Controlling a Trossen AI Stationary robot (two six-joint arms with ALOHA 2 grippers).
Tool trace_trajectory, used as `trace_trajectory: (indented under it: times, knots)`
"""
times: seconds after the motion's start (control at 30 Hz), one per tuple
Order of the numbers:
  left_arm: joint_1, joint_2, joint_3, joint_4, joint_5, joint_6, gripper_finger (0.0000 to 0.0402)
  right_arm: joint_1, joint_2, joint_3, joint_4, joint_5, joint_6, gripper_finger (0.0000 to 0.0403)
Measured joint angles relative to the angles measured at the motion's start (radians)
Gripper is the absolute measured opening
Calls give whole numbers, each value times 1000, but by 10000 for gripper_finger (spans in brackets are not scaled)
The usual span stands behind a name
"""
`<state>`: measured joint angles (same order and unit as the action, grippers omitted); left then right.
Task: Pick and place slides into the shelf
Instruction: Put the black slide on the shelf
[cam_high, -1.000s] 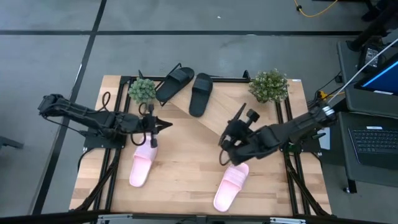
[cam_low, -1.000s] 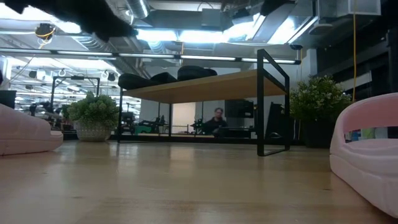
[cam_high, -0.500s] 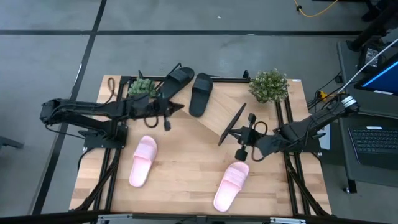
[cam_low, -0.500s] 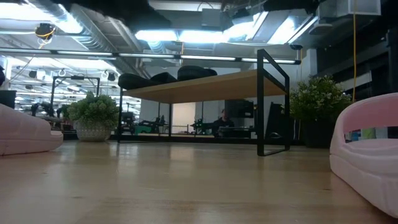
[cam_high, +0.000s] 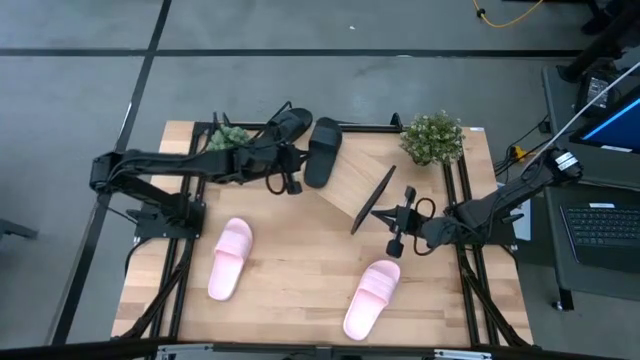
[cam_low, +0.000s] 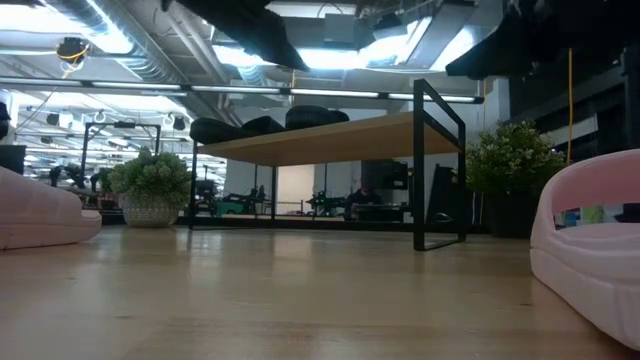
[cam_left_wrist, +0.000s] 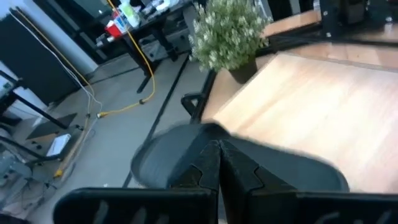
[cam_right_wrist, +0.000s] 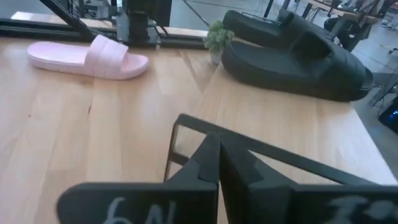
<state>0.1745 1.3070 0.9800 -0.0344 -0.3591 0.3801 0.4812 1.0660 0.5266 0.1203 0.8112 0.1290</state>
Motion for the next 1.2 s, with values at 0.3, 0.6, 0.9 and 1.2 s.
trace_trajectory:
  times: [0.3,0.6,0.9,1.2]
  knots:
    - [0,64,60,-53,-85,93,37,0,0,-27,57,-1,-2,20]
    - [0,68,61,-50,-109,98,112,0,0,-27,56,0,-4,5]
    - [64,79,61,-40,-88,101,120,0,0,-27,56,0,-6,18]
    - [103,155,61,-43,-69,157,120,0,0,-27,138,0,-85,8]
